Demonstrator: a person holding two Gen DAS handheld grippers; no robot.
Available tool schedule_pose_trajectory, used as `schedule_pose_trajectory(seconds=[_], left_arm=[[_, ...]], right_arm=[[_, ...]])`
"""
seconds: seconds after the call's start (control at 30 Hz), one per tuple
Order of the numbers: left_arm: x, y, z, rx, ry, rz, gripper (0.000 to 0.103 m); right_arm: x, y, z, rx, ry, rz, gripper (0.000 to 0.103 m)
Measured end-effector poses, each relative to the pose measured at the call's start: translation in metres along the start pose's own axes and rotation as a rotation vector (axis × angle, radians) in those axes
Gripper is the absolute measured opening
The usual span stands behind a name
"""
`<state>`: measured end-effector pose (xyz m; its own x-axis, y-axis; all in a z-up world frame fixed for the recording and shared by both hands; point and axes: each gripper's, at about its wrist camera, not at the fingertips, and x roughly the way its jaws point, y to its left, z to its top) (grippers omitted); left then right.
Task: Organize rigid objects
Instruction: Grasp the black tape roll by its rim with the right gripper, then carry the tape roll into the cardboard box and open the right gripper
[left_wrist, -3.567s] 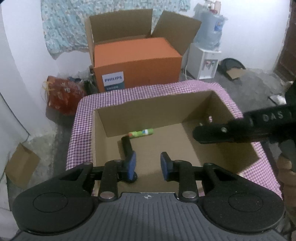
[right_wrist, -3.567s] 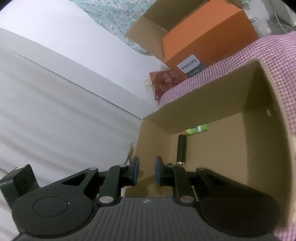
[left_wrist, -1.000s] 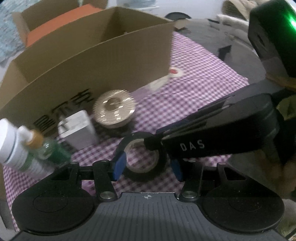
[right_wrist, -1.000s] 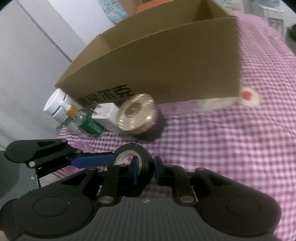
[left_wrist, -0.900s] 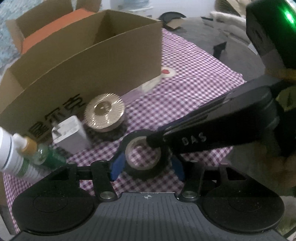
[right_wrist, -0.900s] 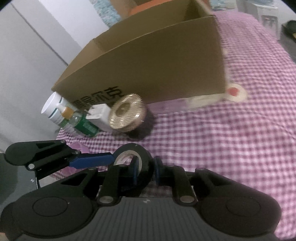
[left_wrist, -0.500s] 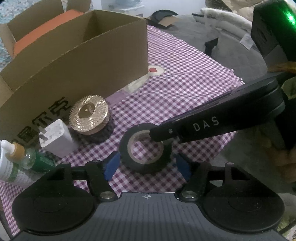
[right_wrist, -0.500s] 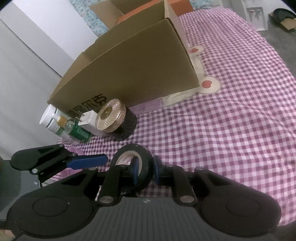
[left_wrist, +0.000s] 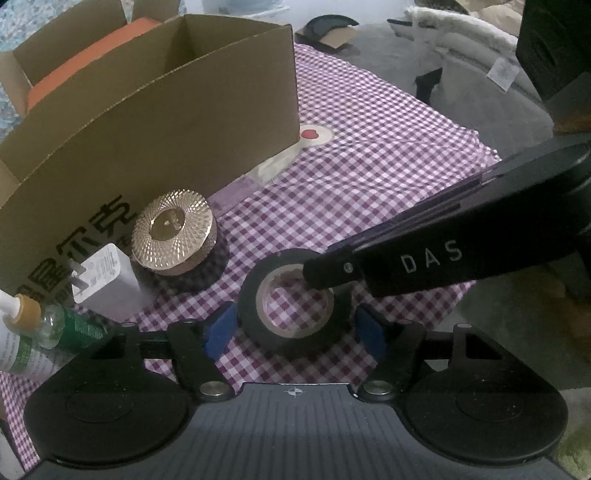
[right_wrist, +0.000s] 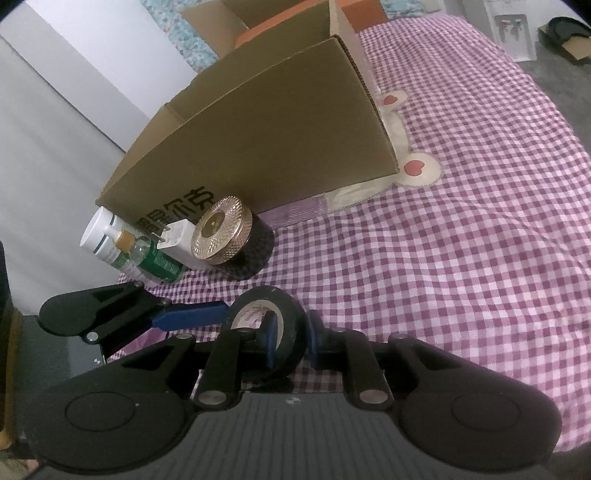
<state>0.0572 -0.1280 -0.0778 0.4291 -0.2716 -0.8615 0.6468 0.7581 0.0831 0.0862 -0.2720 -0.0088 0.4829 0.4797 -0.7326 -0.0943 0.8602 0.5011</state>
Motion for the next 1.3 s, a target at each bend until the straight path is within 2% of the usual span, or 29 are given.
schedule_pose_trajectory(seconds=[0.07, 0.43, 1.0, 1.3], left_arm=[[0.0, 0.001, 0.0, -0.009, -0.007, 0.0, 0.066], [-0.008, 0.002, 0.0, -0.024, -0.029, 0.016, 0.066], [-0.071, 0.007, 0.005, -0.056, -0.186, 0.067, 0.066], [-0.108, 0.022, 0.018, -0.086, -0.279, 0.155, 0.066]], right_arm=[[0.001, 0.0, 0.001, -0.008, 0.001, -0.001, 0.017], [0.006, 0.005, 0.001, -0.05, -0.01, -0.013, 0.019], [-0.041, 0.037, 0.015, -0.1, -0.143, 0.028, 0.019], [-0.057, 0.063, 0.038, -0.163, -0.218, 0.092, 0.019]])
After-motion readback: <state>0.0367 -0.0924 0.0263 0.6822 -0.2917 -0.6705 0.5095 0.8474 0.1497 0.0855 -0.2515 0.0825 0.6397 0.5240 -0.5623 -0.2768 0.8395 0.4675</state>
